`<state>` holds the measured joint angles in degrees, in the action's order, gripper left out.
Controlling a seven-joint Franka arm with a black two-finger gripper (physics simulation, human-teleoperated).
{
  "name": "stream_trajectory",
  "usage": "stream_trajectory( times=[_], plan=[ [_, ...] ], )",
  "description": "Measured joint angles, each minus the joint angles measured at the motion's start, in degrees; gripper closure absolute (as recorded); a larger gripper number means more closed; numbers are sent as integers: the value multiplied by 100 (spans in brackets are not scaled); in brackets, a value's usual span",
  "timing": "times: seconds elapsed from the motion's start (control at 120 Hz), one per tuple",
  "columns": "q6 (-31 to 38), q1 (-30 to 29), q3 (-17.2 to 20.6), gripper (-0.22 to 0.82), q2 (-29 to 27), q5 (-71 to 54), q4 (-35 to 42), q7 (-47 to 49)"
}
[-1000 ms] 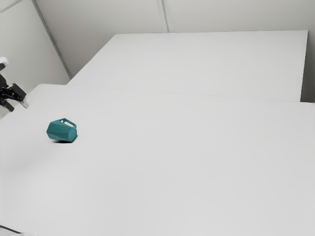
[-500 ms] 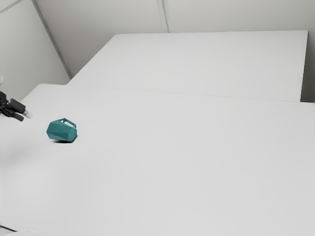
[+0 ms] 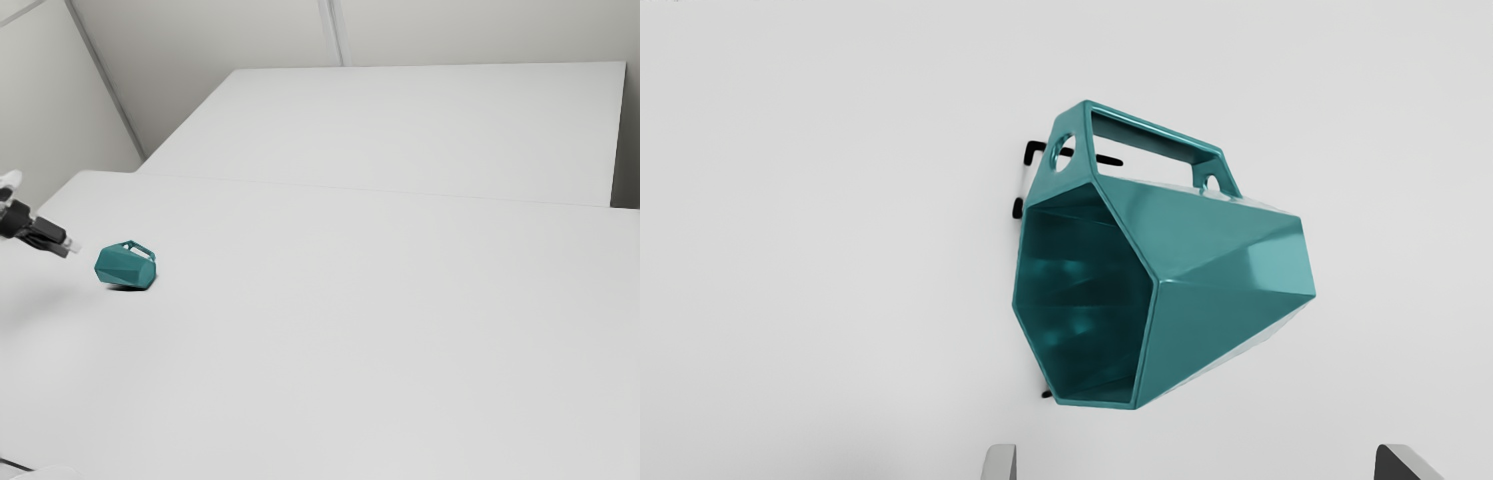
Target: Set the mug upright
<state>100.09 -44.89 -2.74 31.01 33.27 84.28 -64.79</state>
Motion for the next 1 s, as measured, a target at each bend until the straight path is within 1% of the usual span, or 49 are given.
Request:
stream_trajectory(
  times=[0.275,0.617,1.0],
  plan=[
    [36,78,71,2,229,26,-15,-162],
    [62,129,193,2,257,82,-8,-243],
    [75,179,331,2,419,117,-1,-277]
  ],
)
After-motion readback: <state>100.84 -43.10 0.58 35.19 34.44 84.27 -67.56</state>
